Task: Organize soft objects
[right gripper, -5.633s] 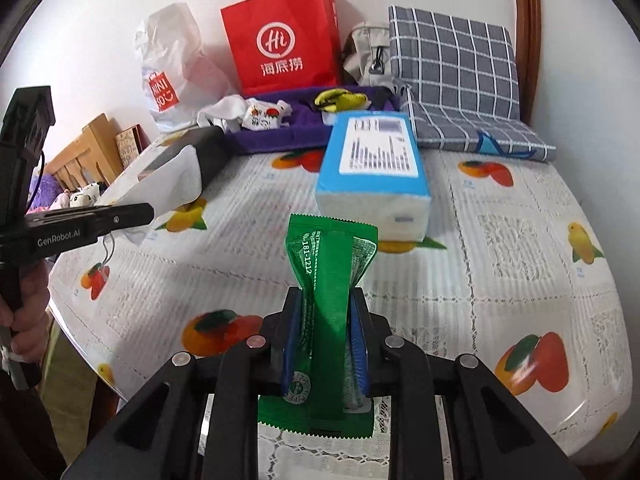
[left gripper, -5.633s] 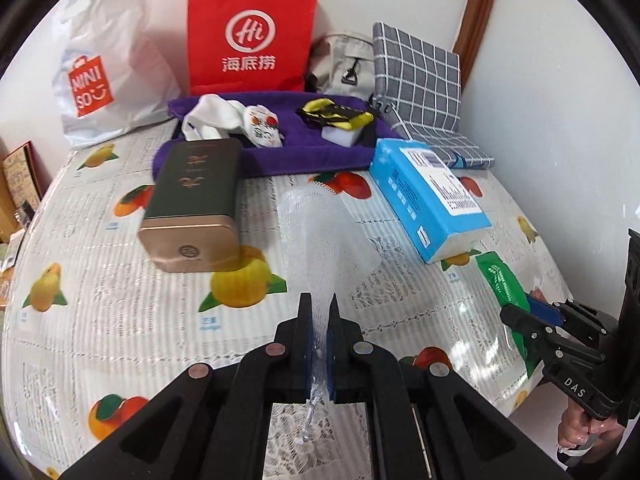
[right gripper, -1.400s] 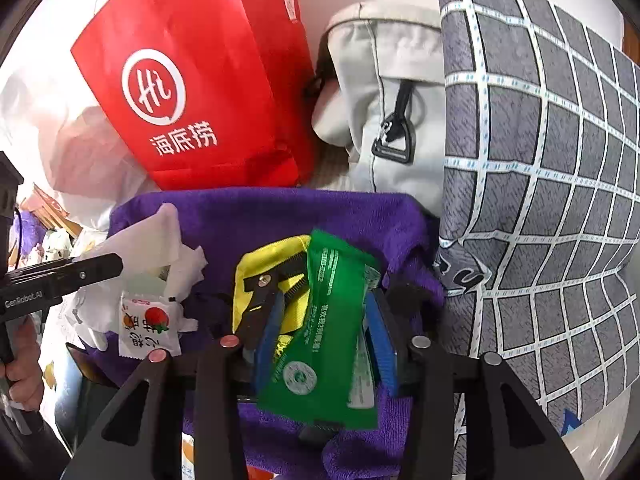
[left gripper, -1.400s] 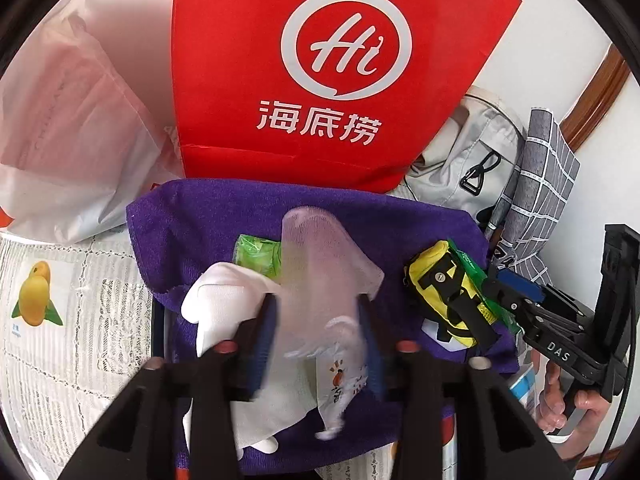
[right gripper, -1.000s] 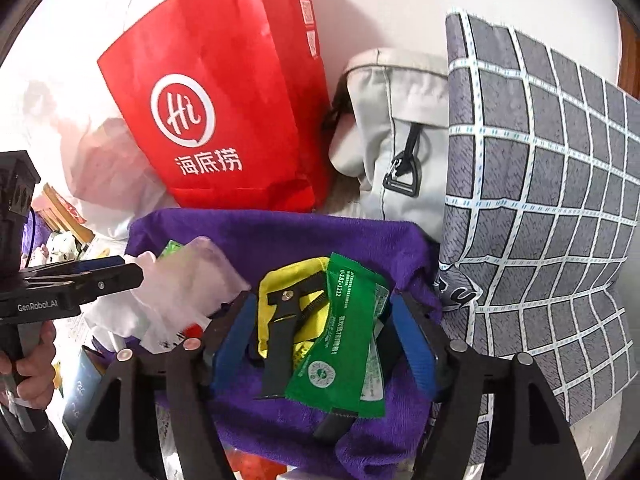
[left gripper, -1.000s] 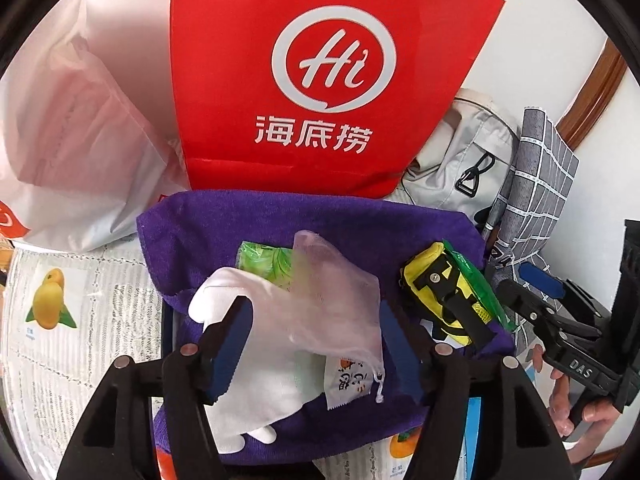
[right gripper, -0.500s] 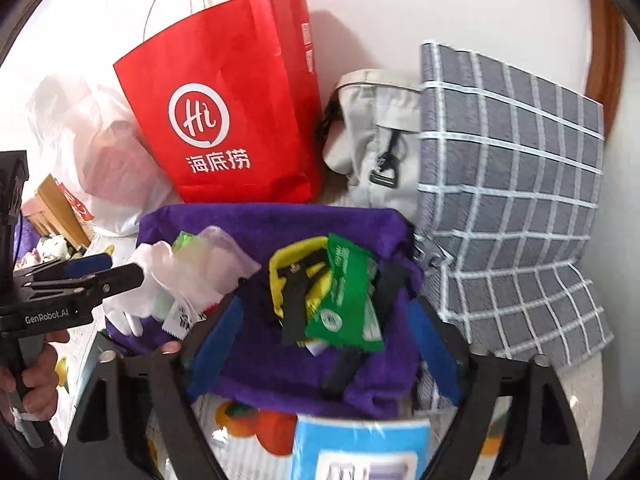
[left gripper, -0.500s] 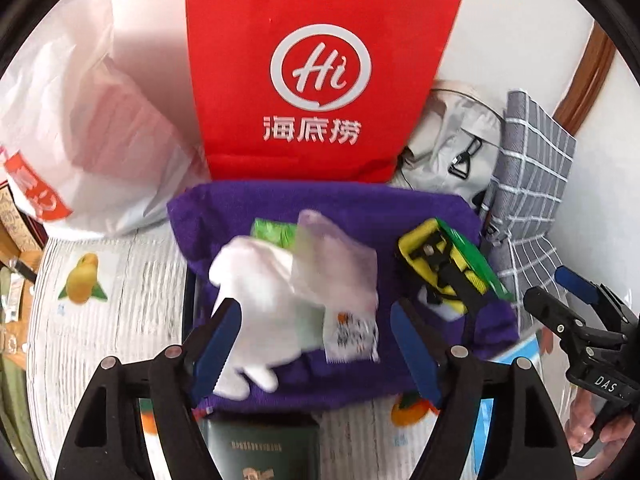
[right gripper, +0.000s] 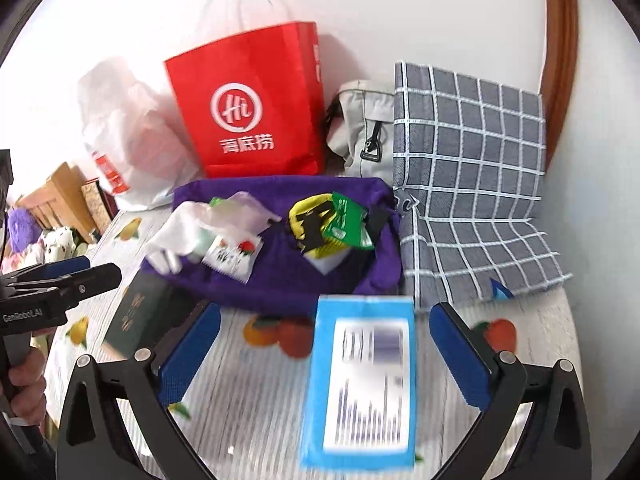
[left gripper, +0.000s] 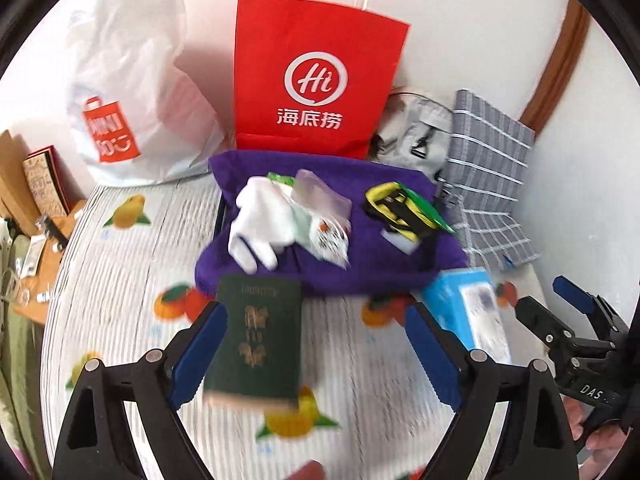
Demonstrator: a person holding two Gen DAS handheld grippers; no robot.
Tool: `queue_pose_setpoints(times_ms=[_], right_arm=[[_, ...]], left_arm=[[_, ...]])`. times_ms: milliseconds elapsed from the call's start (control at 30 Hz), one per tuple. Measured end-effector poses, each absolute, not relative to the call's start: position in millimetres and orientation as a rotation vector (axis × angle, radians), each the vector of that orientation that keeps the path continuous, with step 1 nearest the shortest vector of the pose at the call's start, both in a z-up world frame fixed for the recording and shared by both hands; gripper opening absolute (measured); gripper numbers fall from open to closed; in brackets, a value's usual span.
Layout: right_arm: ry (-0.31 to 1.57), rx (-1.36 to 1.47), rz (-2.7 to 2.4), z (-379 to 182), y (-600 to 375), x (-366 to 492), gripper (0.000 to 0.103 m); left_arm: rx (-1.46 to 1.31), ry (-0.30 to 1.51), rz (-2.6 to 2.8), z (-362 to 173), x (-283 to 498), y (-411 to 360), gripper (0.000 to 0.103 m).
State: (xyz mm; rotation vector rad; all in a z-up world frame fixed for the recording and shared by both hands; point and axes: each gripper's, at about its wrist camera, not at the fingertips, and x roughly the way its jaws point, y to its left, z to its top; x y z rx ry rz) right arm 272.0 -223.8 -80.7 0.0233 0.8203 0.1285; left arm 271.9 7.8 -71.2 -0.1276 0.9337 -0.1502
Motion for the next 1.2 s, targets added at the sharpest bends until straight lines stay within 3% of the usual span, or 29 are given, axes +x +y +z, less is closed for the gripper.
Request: queue_pose_setpoints(times_ms=[500, 1200], right_arm=[[0.767, 0.009, 0.092, -44.1, -224.6, 126.7, 0.103], [0.666, 0.019, 0.068, -16.4, -235.1, 25.7, 0.103]], left_arm=[[-0.062, 0.779, -0.070, -20.1, 110.6, -2.6, 0.090], [-0.048, 0.693, -0.032, -3.4, 24.7, -12.0, 0.090]])
